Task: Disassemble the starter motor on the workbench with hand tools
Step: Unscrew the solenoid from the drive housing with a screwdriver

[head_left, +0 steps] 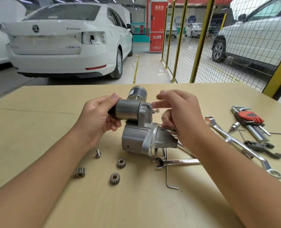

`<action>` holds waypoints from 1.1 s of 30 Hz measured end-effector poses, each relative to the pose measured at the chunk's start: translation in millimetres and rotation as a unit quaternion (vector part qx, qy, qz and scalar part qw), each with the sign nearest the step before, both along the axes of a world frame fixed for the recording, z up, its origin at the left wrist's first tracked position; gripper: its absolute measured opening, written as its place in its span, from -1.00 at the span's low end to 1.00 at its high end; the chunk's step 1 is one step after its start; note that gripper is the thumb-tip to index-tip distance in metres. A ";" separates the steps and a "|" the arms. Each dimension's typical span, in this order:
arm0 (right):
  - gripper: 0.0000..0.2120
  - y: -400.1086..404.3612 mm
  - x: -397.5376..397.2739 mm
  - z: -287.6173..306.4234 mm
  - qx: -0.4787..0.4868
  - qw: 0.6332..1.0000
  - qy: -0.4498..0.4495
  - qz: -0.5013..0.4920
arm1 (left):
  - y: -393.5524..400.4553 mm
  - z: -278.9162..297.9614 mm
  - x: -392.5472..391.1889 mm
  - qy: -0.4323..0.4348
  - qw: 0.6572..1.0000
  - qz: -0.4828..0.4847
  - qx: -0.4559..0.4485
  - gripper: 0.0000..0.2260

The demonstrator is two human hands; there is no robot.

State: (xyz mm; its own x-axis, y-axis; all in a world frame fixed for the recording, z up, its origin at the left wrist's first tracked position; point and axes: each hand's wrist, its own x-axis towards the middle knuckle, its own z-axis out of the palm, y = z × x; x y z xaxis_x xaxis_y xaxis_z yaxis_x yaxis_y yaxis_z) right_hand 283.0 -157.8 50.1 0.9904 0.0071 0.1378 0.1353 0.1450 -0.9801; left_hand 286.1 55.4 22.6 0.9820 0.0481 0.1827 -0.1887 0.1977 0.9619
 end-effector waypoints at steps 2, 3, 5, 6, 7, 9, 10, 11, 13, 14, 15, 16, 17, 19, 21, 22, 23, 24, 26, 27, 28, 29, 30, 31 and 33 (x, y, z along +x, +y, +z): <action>-0.76 1.5 0.5 -2.7 -0.082 0.996 0.026 0.002 | 0.1 -0.1 0.1 0.000 1.000 0.000 -0.001 -0.58; -0.73 2.7 -0.3 -4.1 -0.104 0.994 0.028 0.012 | 0.2 -0.2 0.1 0.000 1.000 0.000 0.000 -0.58; -0.73 3.9 -2.4 -4.7 -0.078 0.997 0.004 0.012 | 0.7 -0.3 0.1 0.000 1.000 -0.001 0.001 -0.58; -0.76 3.2 -2.3 -4.3 -0.042 0.999 -0.010 0.007 | 0.8 -0.3 0.2 0.000 1.000 -0.002 0.002 -0.58; -0.79 2.0 -1.8 -2.9 -0.007 1.000 -0.015 0.004 | 0.8 -0.4 0.3 -0.001 1.000 -0.002 0.002 -0.58; -0.84 0.3 1.2 -1.9 0.015 1.000 0.004 -0.008 | 1.0 -0.6 0.2 -0.002 1.000 -0.002 0.001 -0.57; -0.85 0.1 1.8 -2.4 -0.018 1.000 0.020 -0.015 | 0.9 -0.8 0.2 -0.002 1.000 -0.003 0.000 -0.57; -0.86 0.9 2.3 -3.5 -0.068 0.997 0.037 -0.012 | 1.2 -0.7 0.1 -0.001 1.000 -0.003 0.000 -0.58; -0.81 3.1 0.1 -5.5 -0.131 0.988 0.074 0.033 | 1.3 -0.8 0.0 -0.001 1.000 -0.003 -0.001 -0.59; -0.77 4.0 -1.2 -6.3 -0.127 0.986 0.089 0.055 | 1.3 -0.8 -0.1 0.000 1.000 -0.004 0.000 -0.59; -0.74 4.0 -1.8 -6.8 -0.120 0.987 0.091 0.064 | 1.2 -0.7 -0.1 0.000 1.000 -0.004 0.001 -0.58; -0.72 3.8 -1.3 -7.2 -0.120 0.988 0.080 0.060 | 1.2 -0.4 -0.2 0.000 1.000 -0.005 0.001 -0.58; -0.70 3.3 -0.5 -8.0 -0.129 0.988 0.065 0.050 | 1.1 -0.3 -0.3 -0.001 1.000 -0.005 0.001 -0.57; -0.69 3.7 1.8 -10.5 -0.147 0.988 0.041 0.030 | 1.5 0.3 -0.7 -0.001 1.000 -0.004 0.002 -0.56; -0.71 4.0 3.8 -13.0 -0.153 0.987 0.031 0.021 | 1.9 1.0 -0.7 -0.001 1.000 -0.005 0.005 -0.57; -0.72 3.1 3.9 -13.1 -0.147 0.988 0.031 0.026 | 2.2 1.1 -0.6 0.000 1.000 -0.004 0.007 -0.58; -0.74 2.0 4.4 -12.6 -0.139 0.989 0.031 0.034 | 2.9 1.3 -0.4 0.003 1.000 -0.004 0.010 -0.62; -0.76 0.2 5.3 -11.5 -0.128 0.990 0.031 0.041 | 3.7 1.2 0.1 0.006 1.000 -0.003 0.012 -0.66; -0.78 -3.3 6.7 -9.7 -0.111 0.992 0.034 0.045 | 5.4 1.0 1.0 0.013 1.000 -0.003 0.014 -0.72; -0.78 -4.2 7.3 -10.0 -0.099 0.994 0.034 0.038 | 5.8 0.7 1.3 0.017 1.000 -0.003 0.014 -0.73; -0.79 -4.2 7.7 -10.6 -0.080 0.996 0.029 0.027 | 5.9 0.7 1.8 0.020 1.000 -0.003 0.014 -0.73; -0.80 -3.8 8.1 -10.8 -0.053 0.998 0.017 0.012 | 5.8 0.6 2.3 0.023 1.000 -0.002 0.014 -0.73; -0.80 -2.8 7.5 -10.7 -0.029 1.000 -0.006 -0.007 | 5.7 0.5 2.9 0.028 1.000 0.001 0.014 -0.74; -0.78 -1.7 5.8 -10.5 -0.027 0.998 -0.047 -0.034 | 5.7 0.6 3.3 0.033 0.999 0.006 0.014 -0.74; -0.73 -0.4 1.2 -10.2 -0.108 0.973 -0.177 -0.103 | 6.5 1.1 4.3 0.042 0.999 0.021 0.012 -0.72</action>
State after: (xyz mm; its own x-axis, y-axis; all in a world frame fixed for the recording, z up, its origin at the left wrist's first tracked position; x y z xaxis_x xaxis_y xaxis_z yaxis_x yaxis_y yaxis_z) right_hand 284.2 -158.2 39.9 0.8646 -0.1190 0.4882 0.4747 -0.1251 -0.8712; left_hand 290.3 61.9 23.7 0.9911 0.0854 0.1020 -0.1152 0.1677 0.9791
